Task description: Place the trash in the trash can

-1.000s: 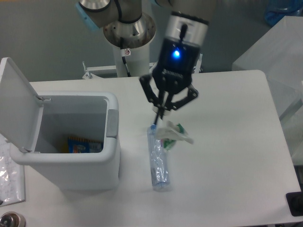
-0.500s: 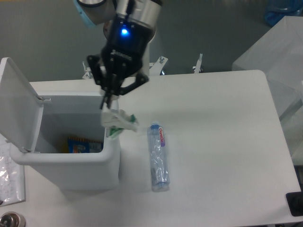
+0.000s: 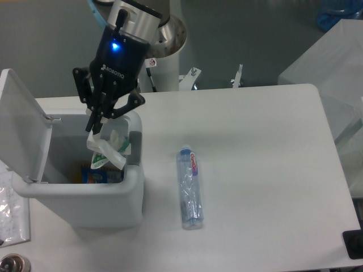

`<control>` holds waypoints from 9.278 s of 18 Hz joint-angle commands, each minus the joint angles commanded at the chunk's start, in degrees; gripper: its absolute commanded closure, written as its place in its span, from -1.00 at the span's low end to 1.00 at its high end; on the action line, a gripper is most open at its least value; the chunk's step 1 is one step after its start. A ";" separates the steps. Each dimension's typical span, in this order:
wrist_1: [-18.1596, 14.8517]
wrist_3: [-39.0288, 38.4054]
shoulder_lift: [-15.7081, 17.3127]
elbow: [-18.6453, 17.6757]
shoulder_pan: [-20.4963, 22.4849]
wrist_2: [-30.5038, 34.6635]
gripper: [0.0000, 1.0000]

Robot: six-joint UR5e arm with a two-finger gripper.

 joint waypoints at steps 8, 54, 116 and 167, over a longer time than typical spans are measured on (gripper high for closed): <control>0.61 -0.17 -0.35 0.26 0.61 0.18 -1.00; -18.72 -3.95 -37.97 16.44 4.40 30.94 -1.00; 0.88 -6.76 -20.40 28.74 8.70 -21.09 0.03; 4.31 18.46 -21.88 6.67 22.50 1.65 -1.00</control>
